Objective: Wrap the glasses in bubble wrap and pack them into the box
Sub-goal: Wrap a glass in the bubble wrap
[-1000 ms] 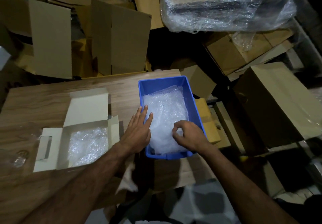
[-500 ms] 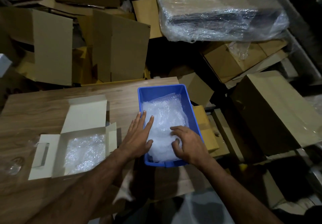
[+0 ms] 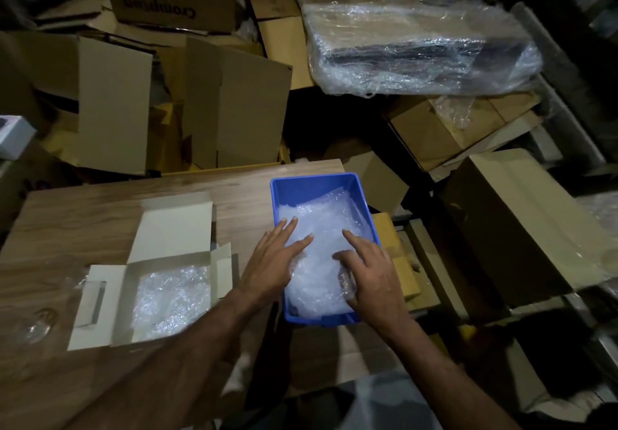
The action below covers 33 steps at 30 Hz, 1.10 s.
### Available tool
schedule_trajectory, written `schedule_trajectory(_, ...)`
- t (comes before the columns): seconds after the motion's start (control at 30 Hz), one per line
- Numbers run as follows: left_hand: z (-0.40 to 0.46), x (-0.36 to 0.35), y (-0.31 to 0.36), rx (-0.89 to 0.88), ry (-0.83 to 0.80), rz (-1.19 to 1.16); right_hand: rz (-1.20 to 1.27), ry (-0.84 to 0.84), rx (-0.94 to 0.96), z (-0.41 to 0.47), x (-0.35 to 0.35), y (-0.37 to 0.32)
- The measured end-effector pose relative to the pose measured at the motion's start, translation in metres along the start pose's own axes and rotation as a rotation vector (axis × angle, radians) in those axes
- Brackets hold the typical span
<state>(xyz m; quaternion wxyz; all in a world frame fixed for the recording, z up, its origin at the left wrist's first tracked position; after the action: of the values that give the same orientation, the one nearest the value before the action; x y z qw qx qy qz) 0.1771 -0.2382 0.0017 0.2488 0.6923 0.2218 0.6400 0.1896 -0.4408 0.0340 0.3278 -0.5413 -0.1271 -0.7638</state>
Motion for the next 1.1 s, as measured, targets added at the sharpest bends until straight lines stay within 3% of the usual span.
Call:
schedule_trajectory(0.17, -0.023, 0.048, -0.006, -0.354, 0.204, 0.007, -0.032, 0.017, 0.003, 0.006, 0.015, -0.006)
schedule_trajectory(0.33, -0.057, 0.113, -0.006, -0.401, 0.353, -0.120, 0.125, 0.139, 0.093, 0.048, 0.041, -0.047)
schedule_trajectory(0.53, -0.105, 0.180, -0.028, -0.254, 0.473, -0.447, 0.516, 0.251, 0.025, 0.092, 0.055, -0.104)
schedule_trajectory(0.7, -0.131, 0.218, -0.057, 0.060, 0.586, -0.941, 0.945, 0.213, -0.123, 0.129, 0.054, -0.155)
schedule_trajectory(0.77, -0.141, 0.223, -0.065, 0.161, 0.578, -1.068, 1.059, 0.099, -0.218, 0.146, 0.040, -0.174)
schedule_trajectory(0.9, -0.149, 0.219, -0.096, 0.435, 0.584, -1.326, 1.241, -0.560, -0.499, 0.145, -0.014, -0.206)
schedule_trajectory(0.93, -0.149, 0.216, -0.108, 0.521, 0.578, -1.355, 1.278, -0.645, -0.516, 0.138, -0.024, -0.215)
schedule_trajectory(1.1, -0.161, 0.205, -0.159, 0.836, 0.621, -1.376, 1.288, -0.682, -0.698, 0.126, -0.045, -0.243)
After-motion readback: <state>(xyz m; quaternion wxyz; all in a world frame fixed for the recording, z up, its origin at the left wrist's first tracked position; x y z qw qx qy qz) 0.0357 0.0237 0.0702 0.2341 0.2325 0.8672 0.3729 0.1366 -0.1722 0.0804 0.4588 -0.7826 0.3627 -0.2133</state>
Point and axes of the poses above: each hand's wrist, its own z-axis towards the middle knuckle, its own x-axis out of the back of the hand, y = z × x, the point moved 4 cm from there along z, towards the middle knuckle, and after that the axes turned 12 degrees about -z, right-handed, at the moved point
